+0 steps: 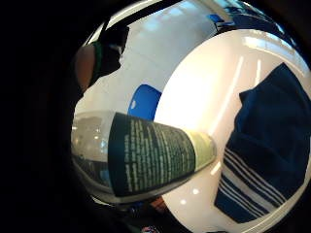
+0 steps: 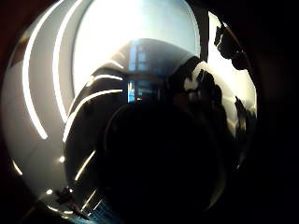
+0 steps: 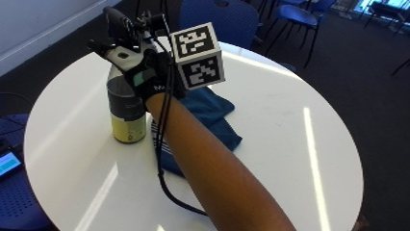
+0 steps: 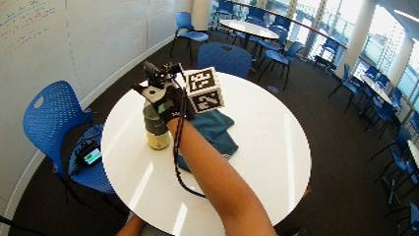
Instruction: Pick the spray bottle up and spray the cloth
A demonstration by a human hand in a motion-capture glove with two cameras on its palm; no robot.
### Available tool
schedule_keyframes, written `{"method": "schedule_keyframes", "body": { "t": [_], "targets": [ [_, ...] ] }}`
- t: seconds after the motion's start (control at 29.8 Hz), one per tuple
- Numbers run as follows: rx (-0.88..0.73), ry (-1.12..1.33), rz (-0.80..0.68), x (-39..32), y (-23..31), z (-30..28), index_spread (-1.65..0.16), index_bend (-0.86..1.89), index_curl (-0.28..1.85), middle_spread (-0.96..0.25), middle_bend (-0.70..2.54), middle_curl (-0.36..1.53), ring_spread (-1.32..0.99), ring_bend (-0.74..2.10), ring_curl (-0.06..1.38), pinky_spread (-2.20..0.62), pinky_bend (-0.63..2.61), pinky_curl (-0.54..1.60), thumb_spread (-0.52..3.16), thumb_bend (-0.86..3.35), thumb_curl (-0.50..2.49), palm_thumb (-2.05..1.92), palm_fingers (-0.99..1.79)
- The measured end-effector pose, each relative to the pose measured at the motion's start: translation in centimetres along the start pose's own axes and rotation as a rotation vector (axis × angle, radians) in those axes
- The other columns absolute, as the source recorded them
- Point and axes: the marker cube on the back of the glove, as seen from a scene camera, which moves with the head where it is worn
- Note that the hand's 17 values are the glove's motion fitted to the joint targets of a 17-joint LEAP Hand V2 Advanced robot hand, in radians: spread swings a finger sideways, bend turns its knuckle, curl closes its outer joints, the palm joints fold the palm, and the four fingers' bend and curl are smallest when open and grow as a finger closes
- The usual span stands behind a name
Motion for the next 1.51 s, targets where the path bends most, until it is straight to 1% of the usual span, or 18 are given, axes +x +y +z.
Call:
{"method": "schedule_keyframes", "body": {
  "t": [0.34,0.57,0.71,0.94,1.28,1.41,1.51],
  "targets": [
    [0.074,-0.014,-0.015,-0.7,1.5,-1.2,-0.36,-0.04,0.06,-0.19,0.63,0.49,-0.16,0.71,0.46,0.13,0.43,0.41,0.85,-0.05,0.55,0.65,0.48],
    [0.092,0.043,-0.036,-2.3,5.0,-2.7,-0.38,-0.01,0.02,-0.16,0.56,0.47,-0.14,0.74,0.46,0.13,0.53,0.43,0.85,-0.05,0.5,0.61,0.38],
    [0.082,0.037,-0.081,-3.6,7.9,-4.1,-0.37,-0.01,0.0,-0.13,0.53,0.45,-0.13,0.75,0.45,0.12,0.6,0.43,0.85,-0.04,0.47,0.61,0.36],
    [0.028,0.024,-0.151,-4.8,12.2,-5.9,-0.38,0.02,0.0,-0.12,0.53,0.45,-0.12,0.76,0.44,0.1,0.63,0.43,0.86,-0.04,0.44,0.6,0.36],
    [-0.012,-0.017,-0.23,-4.6,18.1,-6.2,-0.38,0.05,0.01,-0.11,0.56,0.45,-0.12,0.75,0.42,0.1,0.6,0.4,0.87,-0.03,0.41,0.61,0.4],
    [-0.02,-0.033,-0.239,-4.1,20.2,-5.9,-0.39,0.06,0.02,-0.11,0.57,0.45,-0.12,0.74,0.42,0.09,0.58,0.39,0.88,-0.02,0.41,0.63,0.43],
    [-0.021,-0.047,-0.237,-3.6,21.2,-5.9,-0.38,0.11,0.05,-0.11,0.57,0.45,-0.12,0.72,0.41,0.09,0.54,0.37,0.89,-0.02,0.4,0.64,0.5]
  ]
}}
